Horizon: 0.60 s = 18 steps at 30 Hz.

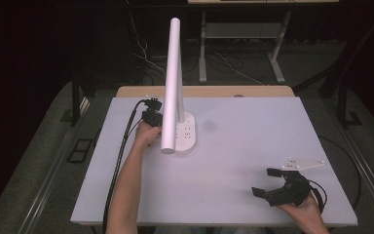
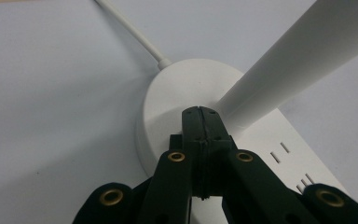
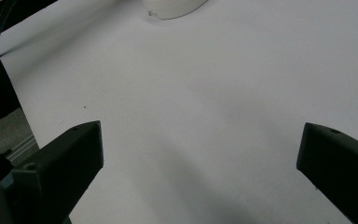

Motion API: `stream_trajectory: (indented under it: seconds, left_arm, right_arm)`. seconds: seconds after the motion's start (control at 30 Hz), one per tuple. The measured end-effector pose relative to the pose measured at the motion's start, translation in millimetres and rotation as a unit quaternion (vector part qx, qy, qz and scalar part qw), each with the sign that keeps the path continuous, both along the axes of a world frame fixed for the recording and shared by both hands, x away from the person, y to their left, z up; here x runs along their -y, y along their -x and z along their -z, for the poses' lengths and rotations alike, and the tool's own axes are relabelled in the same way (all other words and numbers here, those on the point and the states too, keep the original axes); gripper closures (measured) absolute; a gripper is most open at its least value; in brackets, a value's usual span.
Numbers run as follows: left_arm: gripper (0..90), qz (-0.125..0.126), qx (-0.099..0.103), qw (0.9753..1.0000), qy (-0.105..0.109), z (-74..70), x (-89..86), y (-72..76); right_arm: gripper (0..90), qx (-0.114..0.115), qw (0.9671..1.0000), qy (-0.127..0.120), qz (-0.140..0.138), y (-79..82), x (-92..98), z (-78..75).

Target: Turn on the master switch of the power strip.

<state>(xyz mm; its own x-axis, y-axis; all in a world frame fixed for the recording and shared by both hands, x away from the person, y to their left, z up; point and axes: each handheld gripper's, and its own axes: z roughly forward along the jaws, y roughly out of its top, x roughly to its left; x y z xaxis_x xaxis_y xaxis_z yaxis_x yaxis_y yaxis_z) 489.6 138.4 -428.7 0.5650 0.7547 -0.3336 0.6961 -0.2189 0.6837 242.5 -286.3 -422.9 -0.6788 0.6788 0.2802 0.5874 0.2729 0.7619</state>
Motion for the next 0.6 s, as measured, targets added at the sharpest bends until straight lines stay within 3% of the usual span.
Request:
stream_trajectory:
  seconds: [0.17,0.27,0.4,0.6]
  left_arm:
    - [90.0,-0.014,-0.009,0.9998,-0.011,-2.3,6.0,-0.6]
    - [90.0,-0.006,-0.003,0.9997,-0.023,-2.9,5.4,0.3]
    - [90.0,-0.012,-0.007,0.9999,-0.005,-0.9,2.5,0.0]
    - [90.0,-0.010,0.003,0.9999,-0.013,-1.3,3.8,1.8]
  right_arm:
    - [0.0,-0.001,1.0000,-0.001,0.000,-0.1,0.2,0.2]
    - [0.0,0.001,1.0000,-0.001,0.000,0.2,0.0,-0.4]
    - [0.0,-0.001,1.0000,-0.001,-0.001,0.5,-0.3,-0.6]
    - [0.0,-0.002,1.0000,-0.002,0.001,-0.5,0.3,0.1]
